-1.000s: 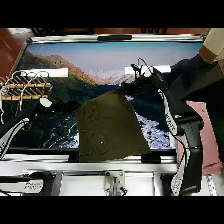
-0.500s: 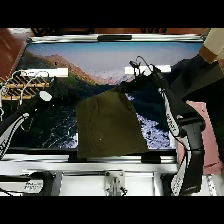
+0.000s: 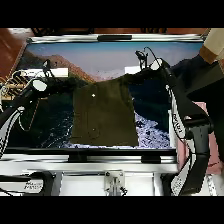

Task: Fold the shirts.

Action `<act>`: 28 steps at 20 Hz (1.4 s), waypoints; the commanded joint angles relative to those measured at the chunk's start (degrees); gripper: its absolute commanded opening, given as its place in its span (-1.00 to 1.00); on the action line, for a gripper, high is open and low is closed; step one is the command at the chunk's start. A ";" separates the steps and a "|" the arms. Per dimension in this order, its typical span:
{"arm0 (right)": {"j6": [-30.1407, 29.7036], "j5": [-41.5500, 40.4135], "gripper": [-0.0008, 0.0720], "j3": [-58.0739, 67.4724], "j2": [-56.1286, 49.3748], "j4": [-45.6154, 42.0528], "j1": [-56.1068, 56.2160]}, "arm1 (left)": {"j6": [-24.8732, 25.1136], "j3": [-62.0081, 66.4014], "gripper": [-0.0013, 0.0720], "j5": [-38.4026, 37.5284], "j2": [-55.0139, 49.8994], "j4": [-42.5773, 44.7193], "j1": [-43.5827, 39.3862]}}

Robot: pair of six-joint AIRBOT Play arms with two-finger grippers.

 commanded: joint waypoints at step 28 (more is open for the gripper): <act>-3.23 15.69 -0.69 -14.62 19.74 -19.82 11.30 | 15.54 0.20 -0.79 -26.40 4.17 20.96 -0.98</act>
